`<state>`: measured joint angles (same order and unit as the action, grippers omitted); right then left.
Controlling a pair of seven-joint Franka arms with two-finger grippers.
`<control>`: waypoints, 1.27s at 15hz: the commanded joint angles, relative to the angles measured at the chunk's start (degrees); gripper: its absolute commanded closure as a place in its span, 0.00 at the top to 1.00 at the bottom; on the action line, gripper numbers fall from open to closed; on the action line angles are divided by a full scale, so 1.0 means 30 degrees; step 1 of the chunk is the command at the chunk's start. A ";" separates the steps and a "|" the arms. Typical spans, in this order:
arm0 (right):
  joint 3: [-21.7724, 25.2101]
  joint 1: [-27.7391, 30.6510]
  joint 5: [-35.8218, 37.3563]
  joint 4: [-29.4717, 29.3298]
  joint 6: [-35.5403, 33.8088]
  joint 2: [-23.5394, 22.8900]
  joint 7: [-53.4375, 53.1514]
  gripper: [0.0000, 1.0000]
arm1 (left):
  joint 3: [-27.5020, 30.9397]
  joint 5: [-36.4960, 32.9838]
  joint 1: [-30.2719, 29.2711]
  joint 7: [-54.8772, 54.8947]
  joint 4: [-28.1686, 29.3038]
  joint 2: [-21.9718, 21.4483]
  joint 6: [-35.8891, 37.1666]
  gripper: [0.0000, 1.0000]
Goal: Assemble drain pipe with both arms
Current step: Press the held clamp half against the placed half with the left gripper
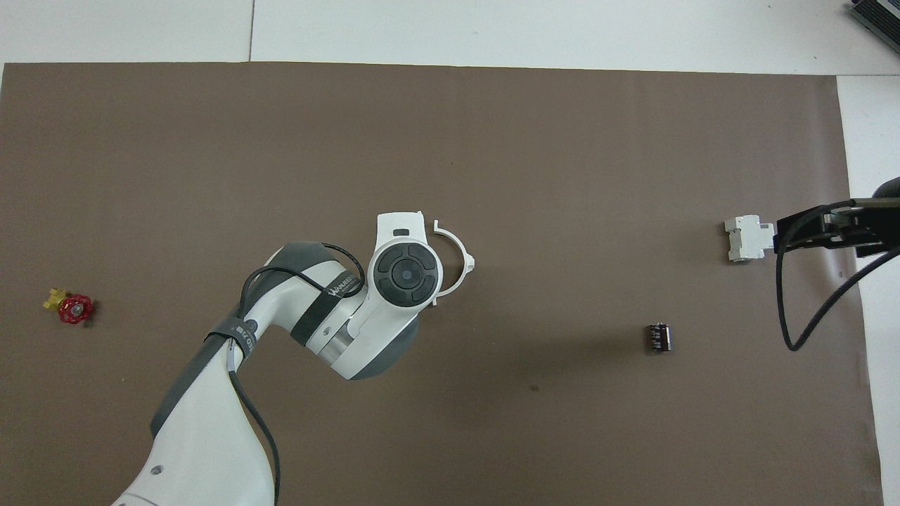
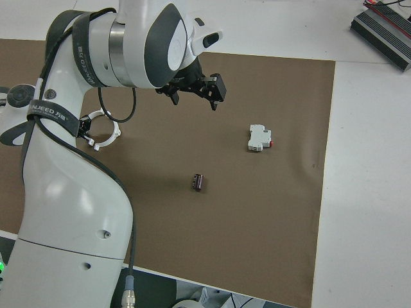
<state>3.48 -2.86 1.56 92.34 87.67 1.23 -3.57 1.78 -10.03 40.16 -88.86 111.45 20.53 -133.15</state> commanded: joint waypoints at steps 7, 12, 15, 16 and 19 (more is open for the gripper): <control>-0.0075 0.0133 -0.0198 0.0157 0.0250 0.0234 -0.0041 1.00 | 0.0255 -0.0437 0.0646 -0.0965 0.0379 -0.0221 -0.0207 0.00; -0.0046 0.0133 -0.0198 0.0157 0.0250 0.0234 -0.0041 1.00 | 0.0225 -0.0466 0.0646 -0.0965 0.0379 -0.0221 -0.0353 0.00; -0.0046 0.0133 -0.0198 0.0157 0.0250 0.0234 -0.0041 1.00 | 0.0226 -0.0466 0.0646 -0.1053 0.0379 -0.0221 -0.0501 0.00; -0.0075 0.0133 -0.0198 0.0157 0.0250 0.0234 -0.0041 1.00 | 0.0225 -0.0466 0.0646 -0.1053 0.0379 -0.0221 -0.0530 0.00; -0.0046 0.0133 -0.0198 0.0157 0.0221 0.0234 -0.0041 1.00 | 0.0225 -0.0466 0.0646 -0.1082 0.0378 -0.0192 -0.0705 0.00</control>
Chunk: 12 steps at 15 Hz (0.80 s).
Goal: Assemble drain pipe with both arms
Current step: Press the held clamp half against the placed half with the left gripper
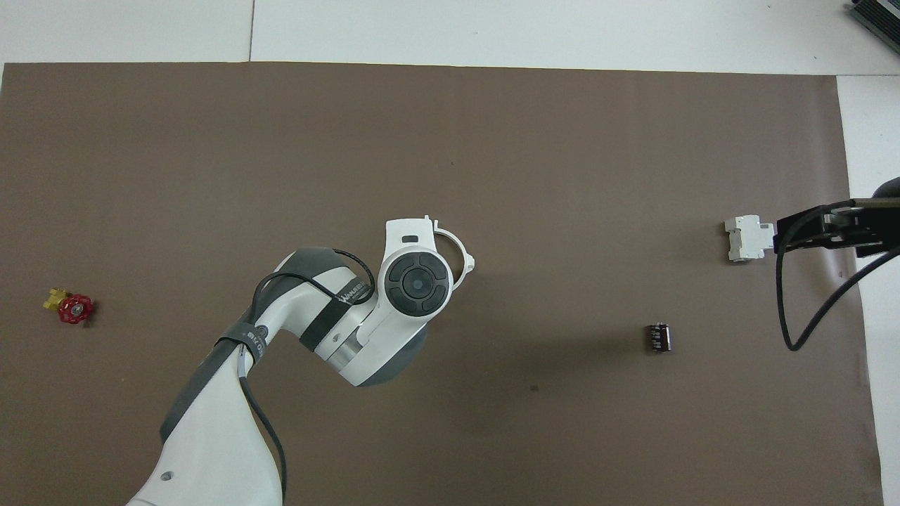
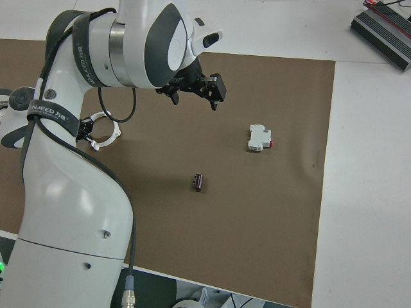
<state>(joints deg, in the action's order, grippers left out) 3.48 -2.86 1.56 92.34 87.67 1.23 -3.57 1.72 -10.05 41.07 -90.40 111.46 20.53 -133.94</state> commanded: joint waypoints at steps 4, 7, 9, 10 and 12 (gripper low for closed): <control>-0.0046 0.0133 -0.0227 0.0157 0.0250 0.0234 -0.0041 1.00 | 0.0246 -0.0459 0.0578 -0.0569 0.0377 -0.0164 -0.0440 0.00; -0.0075 0.0133 -0.0198 0.0157 0.0250 0.0234 -0.0041 1.00 | 0.0246 -0.0517 0.0578 -0.0540 0.0406 -0.0164 -0.0470 0.00; -0.0046 0.0133 -0.0198 0.0157 0.0250 0.0234 -0.0041 1.00 | 0.0246 -0.0576 0.0608 -0.0540 0.0465 -0.0164 -0.0440 0.00; -0.0075 0.0133 -0.0198 0.0157 0.0221 0.0234 -0.0041 1.00 | 0.0246 -0.0576 0.0608 -0.0540 0.0494 -0.0164 -0.0440 0.00; -0.0046 0.0133 -0.0198 0.0157 0.0250 0.0234 -0.0041 1.00 | 0.0275 -0.0634 0.0608 -0.0540 0.0494 -0.0164 -0.0469 0.00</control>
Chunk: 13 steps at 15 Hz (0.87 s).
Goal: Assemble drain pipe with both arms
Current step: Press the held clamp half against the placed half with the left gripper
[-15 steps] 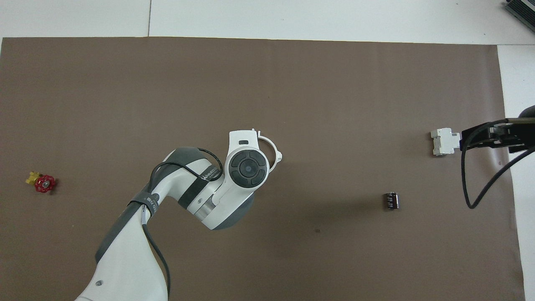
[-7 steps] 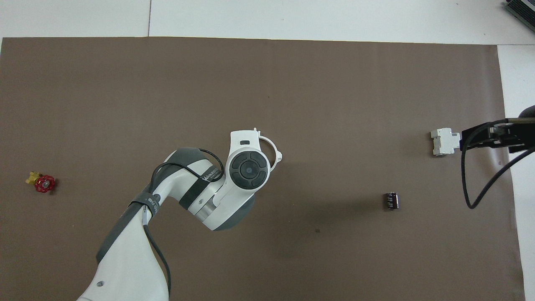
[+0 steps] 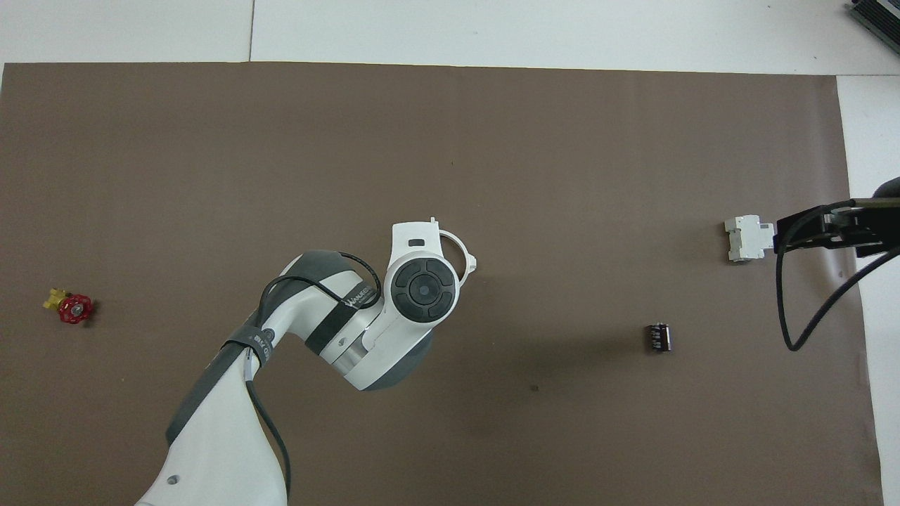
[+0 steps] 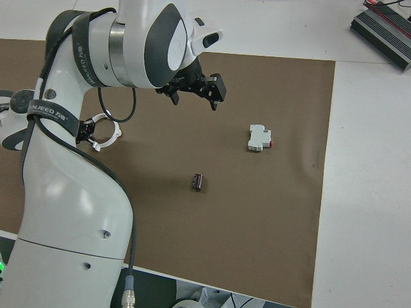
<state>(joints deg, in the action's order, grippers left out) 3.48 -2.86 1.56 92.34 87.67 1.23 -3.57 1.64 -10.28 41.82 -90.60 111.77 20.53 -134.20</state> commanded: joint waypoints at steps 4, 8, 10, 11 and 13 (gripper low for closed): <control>-0.0075 0.0133 -0.0198 0.0157 0.0250 0.0234 -0.0041 1.00 | 0.0272 -0.0851 0.0297 -0.0329 0.0420 -0.0193 -0.0443 1.00; -0.0046 0.0133 -0.0198 0.0157 0.0221 0.0234 -0.0041 1.00 | 0.0184 -0.0881 0.0150 0.1161 0.0507 -0.0193 -0.0530 1.00; -0.0046 0.0133 -0.0198 0.0157 0.0221 0.0234 -0.0041 1.00 | 0.0184 -0.0851 0.0121 0.1253 0.0508 -0.0194 -0.0415 1.00; -0.0046 0.0133 -0.0198 0.0157 0.0250 0.0234 -0.0041 1.00 | 0.0213 -0.0851 0.0150 0.1253 0.0305 -0.0222 -0.0153 1.00; -0.0075 0.0133 -0.0198 0.0157 0.0221 0.0234 -0.0041 1.00 | 0.0272 -0.0880 0.0093 0.1399 -0.0308 -0.0281 0.0781 1.00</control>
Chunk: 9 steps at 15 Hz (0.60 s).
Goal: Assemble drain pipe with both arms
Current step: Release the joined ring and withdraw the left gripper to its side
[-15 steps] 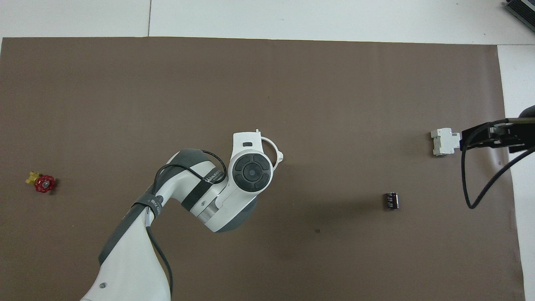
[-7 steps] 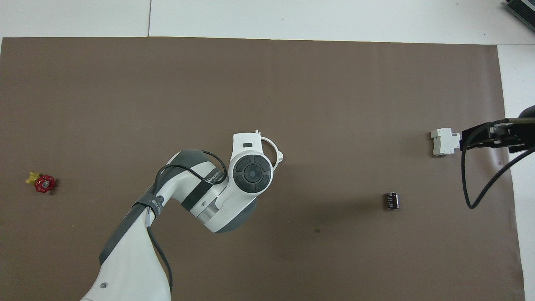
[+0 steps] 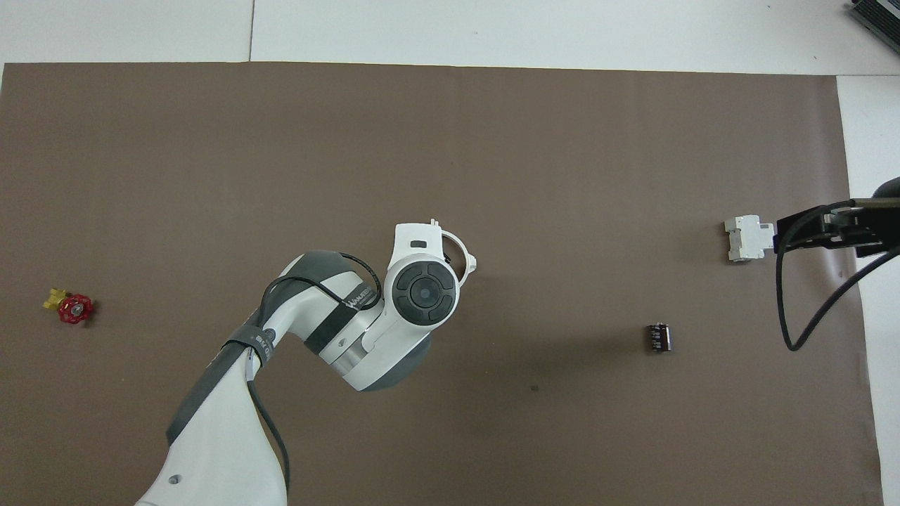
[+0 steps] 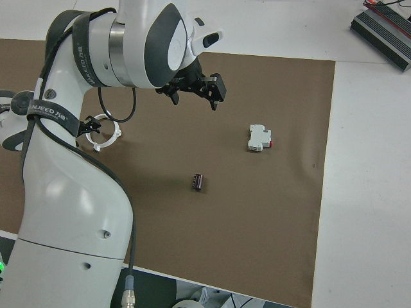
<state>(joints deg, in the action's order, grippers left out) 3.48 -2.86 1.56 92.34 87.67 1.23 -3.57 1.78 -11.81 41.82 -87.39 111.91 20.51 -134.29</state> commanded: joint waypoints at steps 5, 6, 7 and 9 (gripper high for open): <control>-0.0075 0.0133 -0.0198 0.0157 0.0221 0.0234 -0.0041 1.00 | 0.0197 -0.0136 -0.2127 0.5446 -0.0975 -0.3518 0.3827 1.00; -0.0075 0.0133 -0.0198 0.0157 0.0221 0.0234 -0.0041 1.00 | 0.0167 -0.0106 -0.2712 0.7228 -0.1092 -0.3989 0.4706 1.00; -0.0046 0.0133 -0.0198 0.0157 0.0250 0.0234 -0.0041 1.00 | 0.0167 -0.0019 -0.3414 0.9421 -0.1267 -0.4428 0.5527 1.00; -0.0075 0.0133 -0.0198 0.0157 0.0250 0.0234 -0.0041 1.00 | 0.0254 0.0972 -0.4674 1.3292 -0.2055 -0.4929 0.7051 1.00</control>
<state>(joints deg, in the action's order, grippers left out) 3.48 -2.86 1.56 92.34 87.67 1.23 -3.57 2.94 -11.15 31.22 -57.50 107.15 7.48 -117.70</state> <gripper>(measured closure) 0.000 0.000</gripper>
